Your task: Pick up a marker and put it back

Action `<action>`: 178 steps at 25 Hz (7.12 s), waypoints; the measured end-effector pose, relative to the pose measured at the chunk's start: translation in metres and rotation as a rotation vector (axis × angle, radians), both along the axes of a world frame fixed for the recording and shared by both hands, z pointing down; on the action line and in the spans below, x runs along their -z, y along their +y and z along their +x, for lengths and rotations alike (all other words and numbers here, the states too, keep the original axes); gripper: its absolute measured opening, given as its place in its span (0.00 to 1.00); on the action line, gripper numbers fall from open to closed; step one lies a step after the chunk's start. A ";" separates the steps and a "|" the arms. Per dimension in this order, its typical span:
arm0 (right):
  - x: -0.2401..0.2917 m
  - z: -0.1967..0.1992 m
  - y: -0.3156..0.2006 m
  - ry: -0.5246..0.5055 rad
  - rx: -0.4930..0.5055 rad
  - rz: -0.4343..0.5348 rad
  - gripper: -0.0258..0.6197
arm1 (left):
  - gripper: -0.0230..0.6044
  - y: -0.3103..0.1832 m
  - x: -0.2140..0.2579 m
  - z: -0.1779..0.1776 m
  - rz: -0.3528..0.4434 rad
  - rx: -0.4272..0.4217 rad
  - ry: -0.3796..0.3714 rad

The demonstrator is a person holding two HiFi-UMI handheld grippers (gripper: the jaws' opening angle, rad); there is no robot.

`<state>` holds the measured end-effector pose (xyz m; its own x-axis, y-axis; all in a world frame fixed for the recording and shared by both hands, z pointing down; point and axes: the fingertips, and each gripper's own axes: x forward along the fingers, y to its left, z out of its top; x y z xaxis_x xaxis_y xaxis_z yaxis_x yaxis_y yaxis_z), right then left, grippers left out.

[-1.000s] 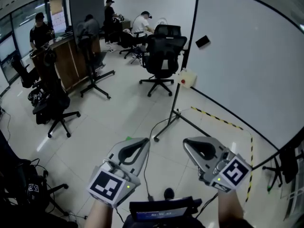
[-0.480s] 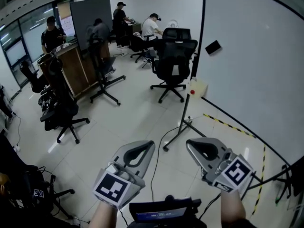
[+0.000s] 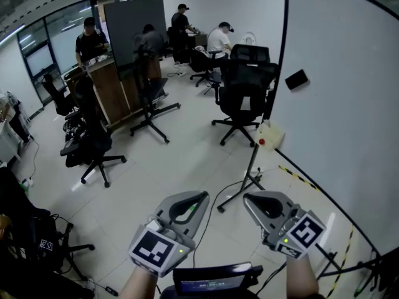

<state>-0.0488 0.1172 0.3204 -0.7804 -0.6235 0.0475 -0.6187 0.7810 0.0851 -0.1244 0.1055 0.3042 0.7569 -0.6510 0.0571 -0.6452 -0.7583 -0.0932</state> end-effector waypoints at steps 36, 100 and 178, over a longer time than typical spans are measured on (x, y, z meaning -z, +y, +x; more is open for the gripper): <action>0.005 -0.042 -0.214 0.157 -0.293 0.001 0.06 | 0.04 -0.243 0.000 -0.032 -0.005 -0.312 0.070; -0.174 0.239 -0.492 0.395 -0.560 -0.324 0.40 | 0.04 -0.544 -0.119 0.234 -0.226 -0.550 -0.068; 0.036 0.127 -0.455 0.062 -0.222 0.255 0.17 | 0.04 -0.493 -0.003 0.138 0.043 -0.174 -0.077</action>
